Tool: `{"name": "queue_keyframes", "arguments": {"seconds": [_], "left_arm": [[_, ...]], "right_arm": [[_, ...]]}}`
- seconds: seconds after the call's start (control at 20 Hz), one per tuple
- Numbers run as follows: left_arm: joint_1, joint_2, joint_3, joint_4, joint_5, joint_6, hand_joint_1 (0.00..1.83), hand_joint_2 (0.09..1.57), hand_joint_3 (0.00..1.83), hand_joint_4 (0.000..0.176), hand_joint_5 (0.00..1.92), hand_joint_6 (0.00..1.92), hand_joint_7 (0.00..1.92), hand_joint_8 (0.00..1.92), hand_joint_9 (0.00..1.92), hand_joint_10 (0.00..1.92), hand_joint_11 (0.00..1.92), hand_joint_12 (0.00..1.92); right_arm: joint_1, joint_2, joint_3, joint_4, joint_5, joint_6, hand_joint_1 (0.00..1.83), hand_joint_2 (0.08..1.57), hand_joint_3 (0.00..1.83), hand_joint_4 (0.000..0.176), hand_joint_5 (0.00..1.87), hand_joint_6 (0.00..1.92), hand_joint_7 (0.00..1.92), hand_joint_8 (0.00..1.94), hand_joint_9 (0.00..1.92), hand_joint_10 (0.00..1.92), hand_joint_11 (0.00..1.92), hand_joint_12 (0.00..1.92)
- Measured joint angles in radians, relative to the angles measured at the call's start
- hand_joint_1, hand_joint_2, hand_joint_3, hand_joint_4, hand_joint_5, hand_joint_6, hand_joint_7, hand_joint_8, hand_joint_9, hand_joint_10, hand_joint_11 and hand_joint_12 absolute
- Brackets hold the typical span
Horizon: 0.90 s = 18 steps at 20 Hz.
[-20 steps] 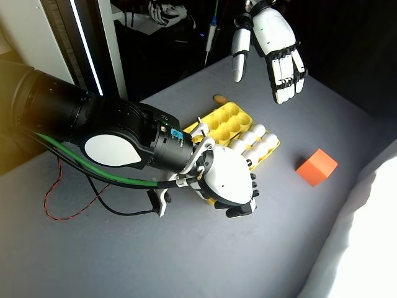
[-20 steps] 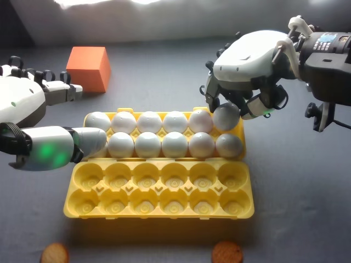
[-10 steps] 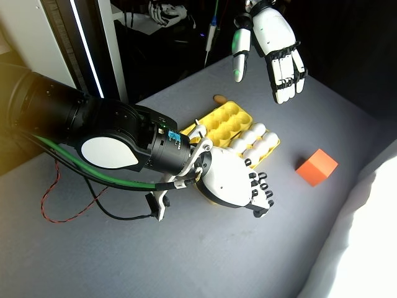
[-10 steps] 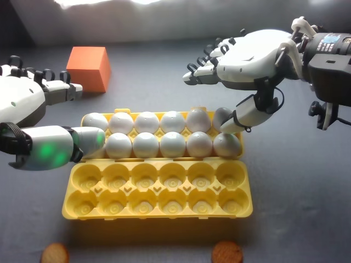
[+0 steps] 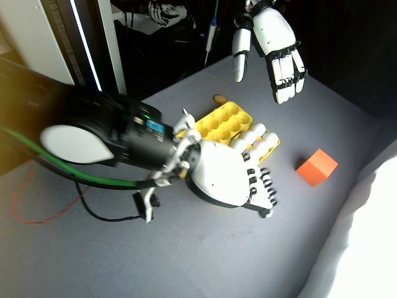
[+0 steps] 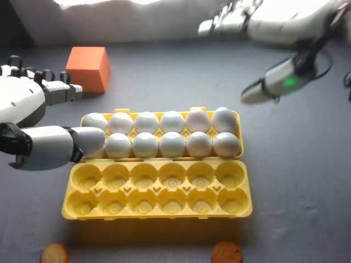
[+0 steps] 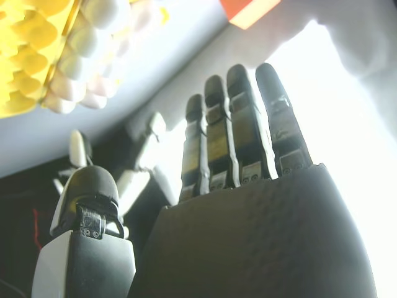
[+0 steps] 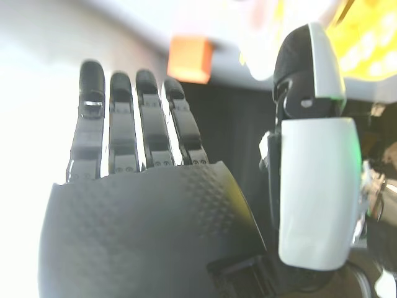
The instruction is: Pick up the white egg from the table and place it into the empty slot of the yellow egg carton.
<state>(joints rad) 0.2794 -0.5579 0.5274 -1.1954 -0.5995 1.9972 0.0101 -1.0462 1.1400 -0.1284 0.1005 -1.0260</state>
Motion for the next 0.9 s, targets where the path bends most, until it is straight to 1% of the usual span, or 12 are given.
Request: {"name": "queue_keyframes", "arguments": {"seconds": [0.1, 0.2, 0.25, 0.3, 0.4, 0.5, 0.6, 0.7, 0.75, 0.8, 0.85, 0.9], "left_arm": [[0.009, 0.002, 0.000, 0.019, -0.001, -0.013, 0.02, 1.23, 0.00, 0.000, 0.28, 0.00, 0.34, 0.00, 0.30, 0.01, 0.00, 0.53], [0.016, 0.006, -0.007, 0.005, -0.024, -0.016, 0.00, 1.24, 0.00, 0.000, 0.23, 0.00, 0.30, 0.00, 0.26, 0.00, 0.00, 0.47], [0.020, 0.006, -0.007, 0.009, -0.038, -0.014, 0.01, 1.24, 0.00, 0.000, 0.24, 0.00, 0.31, 0.00, 0.27, 0.00, 0.00, 0.50], [0.021, 0.006, -0.007, 0.006, -0.045, -0.012, 0.06, 1.23, 0.00, 0.000, 0.27, 0.01, 0.34, 0.01, 0.30, 0.01, 0.00, 0.55], [0.023, 0.006, -0.007, 0.006, -0.045, -0.012, 0.00, 1.22, 0.00, 0.000, 0.28, 0.01, 0.36, 0.01, 0.32, 0.01, 0.00, 0.60], [0.024, 0.006, 0.000, 0.013, -0.022, -0.013, 0.00, 1.23, 0.00, 0.000, 0.27, 0.00, 0.34, 0.00, 0.30, 0.00, 0.00, 0.54], [0.024, 0.008, 0.002, 0.016, -0.018, -0.017, 0.01, 1.23, 0.00, 0.000, 0.27, 0.00, 0.33, 0.00, 0.30, 0.00, 0.00, 0.53], [0.024, 0.008, 0.002, 0.017, -0.018, -0.023, 0.00, 1.23, 0.00, 0.000, 0.25, 0.00, 0.32, 0.00, 0.28, 0.00, 0.00, 0.47], [0.024, 0.008, 0.002, 0.017, -0.018, -0.024, 0.02, 1.22, 0.00, 0.000, 0.27, 0.00, 0.34, 0.00, 0.30, 0.01, 0.00, 0.54], [0.024, 0.008, 0.002, 0.017, -0.017, -0.024, 0.02, 1.22, 0.00, 0.000, 0.27, 0.00, 0.34, 0.00, 0.30, 0.01, 0.00, 0.54], [0.024, 0.008, 0.001, 0.016, -0.017, -0.024, 0.04, 1.22, 0.00, 0.000, 0.29, 0.00, 0.35, 0.00, 0.32, 0.01, 0.00, 0.59], [0.024, 0.008, 0.001, 0.013, -0.017, -0.024, 0.05, 1.22, 0.00, 0.000, 0.29, 0.00, 0.36, 0.00, 0.32, 0.01, 0.00, 0.60]], "right_arm": [[0.000, 0.051, -0.035, -0.004, 0.032, 0.000, 0.62, 1.00, 0.00, 0.000, 0.04, 0.00, 0.10, 0.00, 0.03, 0.13, 0.00, 0.40], [-0.001, 0.119, -0.093, -0.078, 0.031, 0.001, 0.58, 1.00, 0.01, 0.000, 0.04, 0.00, 0.09, 0.00, 0.02, 0.12, 0.00, 0.39], [-0.003, 0.155, -0.122, -0.084, 0.035, 0.004, 0.60, 1.00, 0.00, 0.000, 0.06, 0.01, 0.11, 0.01, 0.04, 0.12, 0.00, 0.39], [-0.006, 0.178, -0.142, -0.106, 0.040, 0.004, 0.63, 0.99, 0.00, 0.000, 0.08, 0.01, 0.13, 0.01, 0.06, 0.12, 0.00, 0.45], [-0.035, 0.217, -0.169, -0.127, 0.052, 0.003, 0.62, 1.00, 0.00, 0.000, 0.06, 0.00, 0.13, 0.01, 0.06, 0.11, 0.00, 0.47], [-0.069, 0.248, -0.184, -0.130, 0.047, 0.003, 0.60, 1.00, 0.00, 0.000, 0.05, 0.00, 0.11, 0.00, 0.05, 0.08, 0.00, 0.40], [-0.100, 0.270, -0.189, -0.129, 0.055, 0.003, 0.65, 1.00, 0.00, 0.000, 0.03, 0.00, 0.09, 0.00, 0.05, 0.07, 0.00, 0.33], [-0.115, 0.278, -0.191, -0.129, 0.027, 0.003, 0.64, 1.00, 0.00, 0.000, 0.02, 0.00, 0.09, 0.00, 0.05, 0.06, 0.00, 0.34], [-0.115, 0.278, -0.191, -0.128, 0.017, 0.003, 0.69, 0.99, 0.00, 0.000, 0.04, 0.01, 0.10, 0.01, 0.06, 0.06, 0.00, 0.34], [-0.115, 0.278, -0.193, -0.127, 0.003, 0.005, 0.69, 0.99, 0.00, 0.000, 0.04, 0.01, 0.10, 0.01, 0.06, 0.06, 0.00, 0.34], [-0.115, 0.278, -0.193, -0.127, -0.003, 0.005, 0.66, 1.00, 0.00, 0.000, 0.05, 0.01, 0.10, 0.00, 0.06, 0.05, 0.00, 0.41], [-0.115, 0.278, -0.193, -0.127, -0.005, 0.005, 0.66, 1.00, 0.00, 0.000, 0.05, 0.01, 0.10, 0.00, 0.06, 0.05, 0.00, 0.40]]}}
